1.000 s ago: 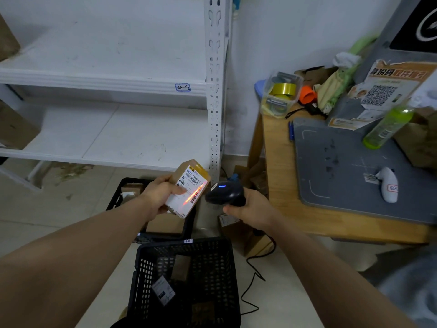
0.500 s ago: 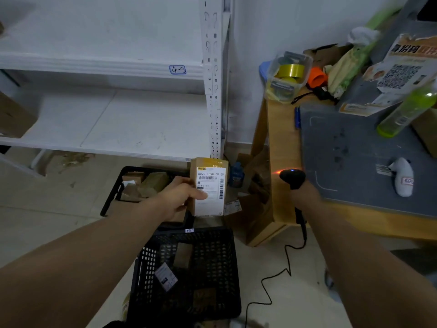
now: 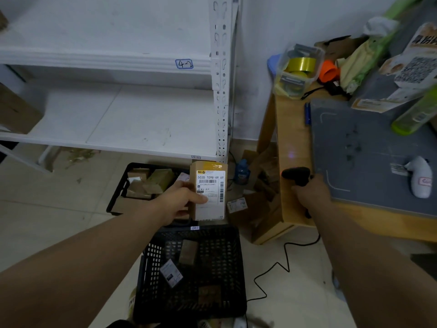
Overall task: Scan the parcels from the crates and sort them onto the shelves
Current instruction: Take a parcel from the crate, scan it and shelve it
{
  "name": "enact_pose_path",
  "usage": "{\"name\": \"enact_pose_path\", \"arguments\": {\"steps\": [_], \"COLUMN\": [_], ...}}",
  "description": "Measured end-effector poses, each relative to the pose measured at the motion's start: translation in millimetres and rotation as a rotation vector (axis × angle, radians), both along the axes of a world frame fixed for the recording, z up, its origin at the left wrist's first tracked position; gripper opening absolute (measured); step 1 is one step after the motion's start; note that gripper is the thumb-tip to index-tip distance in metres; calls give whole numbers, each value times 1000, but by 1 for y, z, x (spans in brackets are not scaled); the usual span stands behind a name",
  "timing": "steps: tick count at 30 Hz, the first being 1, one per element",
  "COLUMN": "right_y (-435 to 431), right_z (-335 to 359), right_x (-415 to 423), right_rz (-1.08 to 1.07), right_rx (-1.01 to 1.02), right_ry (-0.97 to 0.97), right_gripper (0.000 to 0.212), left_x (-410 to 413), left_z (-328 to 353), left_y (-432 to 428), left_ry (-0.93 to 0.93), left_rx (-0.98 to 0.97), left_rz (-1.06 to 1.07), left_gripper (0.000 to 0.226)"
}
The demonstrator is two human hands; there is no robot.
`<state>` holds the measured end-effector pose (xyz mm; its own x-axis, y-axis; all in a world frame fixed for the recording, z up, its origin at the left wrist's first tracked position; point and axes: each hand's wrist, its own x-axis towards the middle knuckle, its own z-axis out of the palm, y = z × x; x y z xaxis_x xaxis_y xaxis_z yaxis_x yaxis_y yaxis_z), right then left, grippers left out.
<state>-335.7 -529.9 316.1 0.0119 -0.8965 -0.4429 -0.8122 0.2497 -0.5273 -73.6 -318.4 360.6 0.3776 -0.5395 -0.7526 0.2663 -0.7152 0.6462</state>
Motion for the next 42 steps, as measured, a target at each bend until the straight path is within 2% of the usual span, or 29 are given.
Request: {"name": "enact_pose_path", "arguments": {"steps": [2,5,7,11,16,19,26,32,37,42], "right_y": [5,17,27,61,109,136,234,329,391,410], "right_z": [6,20,35,60,96,143,231,276,324,404], "right_x": [3,13,28,78,153,201,350,479,555,596], "right_rz": [3,37,133,350,508,590,653,660,667,729], "right_rx": [-75,-252,-311,-64,199,234,52,-17,-95,-260], "right_ry": [32,59,37,-184,-323,-388,-492,-655,-785,-931], "right_gripper": [74,60,50,40,47,49,37,39,40,41], "left_x": [4,11,18,33,69,105,252,384,454,492], "left_z": [3,8,10,19,52,87,170,238,305,392], "left_y": [2,7,12,25,44,62,155,248,303,322], "left_ry": [5,12,16,9,9,-34,-147,-218,-286,-377], "left_rx": [-20,-53,-71,-102,-188,-283,-442,-548,-651,-846], "left_rz": [5,14,35,9,-54,0,43,48,79,82], "left_gripper": [36,37,42,57,65,54,48,34,41,51]}}
